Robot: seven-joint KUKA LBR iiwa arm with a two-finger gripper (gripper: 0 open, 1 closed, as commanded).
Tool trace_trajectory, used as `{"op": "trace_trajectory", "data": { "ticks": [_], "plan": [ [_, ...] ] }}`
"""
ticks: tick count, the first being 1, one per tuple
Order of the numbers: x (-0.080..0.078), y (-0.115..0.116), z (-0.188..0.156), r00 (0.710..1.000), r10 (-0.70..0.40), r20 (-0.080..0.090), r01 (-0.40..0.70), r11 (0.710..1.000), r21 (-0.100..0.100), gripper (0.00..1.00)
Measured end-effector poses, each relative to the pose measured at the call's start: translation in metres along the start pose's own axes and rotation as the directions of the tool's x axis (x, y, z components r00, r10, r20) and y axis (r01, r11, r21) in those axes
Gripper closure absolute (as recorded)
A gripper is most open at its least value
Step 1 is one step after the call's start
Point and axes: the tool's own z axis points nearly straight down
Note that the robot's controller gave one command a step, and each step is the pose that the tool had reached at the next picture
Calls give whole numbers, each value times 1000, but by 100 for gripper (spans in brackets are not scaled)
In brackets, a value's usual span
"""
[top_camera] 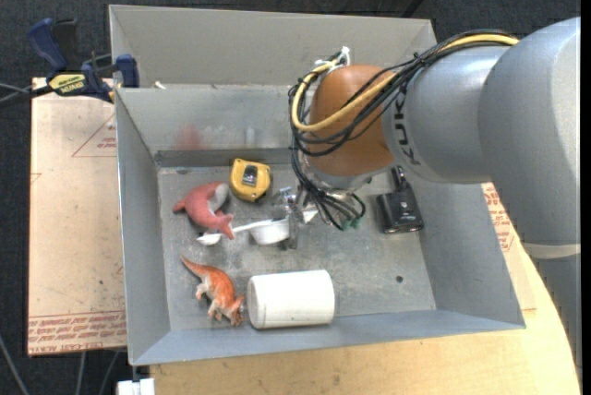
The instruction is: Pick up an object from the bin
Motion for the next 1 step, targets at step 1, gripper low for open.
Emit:
{"op": "trace_trajectory", "data": {
  "ticks": [1],
  "plan": [
    [-1, -6, -121, 1000, -13, 4, 13, 1000, -1, 100]
  ]
}}
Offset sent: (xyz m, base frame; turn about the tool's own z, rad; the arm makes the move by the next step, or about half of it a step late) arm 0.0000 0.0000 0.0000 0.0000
